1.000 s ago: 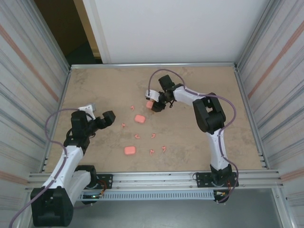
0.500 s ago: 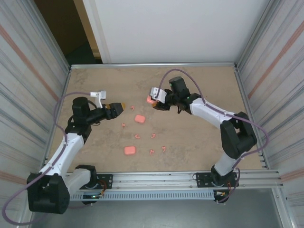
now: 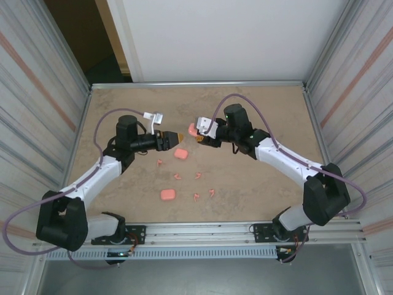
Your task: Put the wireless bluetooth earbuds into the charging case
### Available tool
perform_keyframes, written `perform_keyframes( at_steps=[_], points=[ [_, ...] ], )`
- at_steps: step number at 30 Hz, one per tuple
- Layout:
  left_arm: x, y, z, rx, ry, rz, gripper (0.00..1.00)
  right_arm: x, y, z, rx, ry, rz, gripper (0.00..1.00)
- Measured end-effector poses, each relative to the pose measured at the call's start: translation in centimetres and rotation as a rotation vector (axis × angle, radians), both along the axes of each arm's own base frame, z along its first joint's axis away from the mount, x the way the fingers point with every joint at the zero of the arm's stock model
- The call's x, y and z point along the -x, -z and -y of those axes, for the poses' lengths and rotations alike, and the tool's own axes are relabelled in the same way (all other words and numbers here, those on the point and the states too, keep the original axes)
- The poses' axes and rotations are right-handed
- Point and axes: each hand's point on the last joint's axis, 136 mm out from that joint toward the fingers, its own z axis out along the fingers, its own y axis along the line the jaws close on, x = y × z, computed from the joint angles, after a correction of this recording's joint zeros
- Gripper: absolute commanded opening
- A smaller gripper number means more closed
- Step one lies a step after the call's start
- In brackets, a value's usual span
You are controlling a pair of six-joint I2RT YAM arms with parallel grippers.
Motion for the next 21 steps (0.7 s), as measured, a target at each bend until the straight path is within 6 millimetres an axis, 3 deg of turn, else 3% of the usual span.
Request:
perform_keyframes(
  at_steps=[21],
  points=[
    [-0.6,0.5,3.4,0.04,0.075,-0.025,0.53,1.4,-0.2,-1.2,-0.01,-0.04,-0.009,0.39]
  ],
)
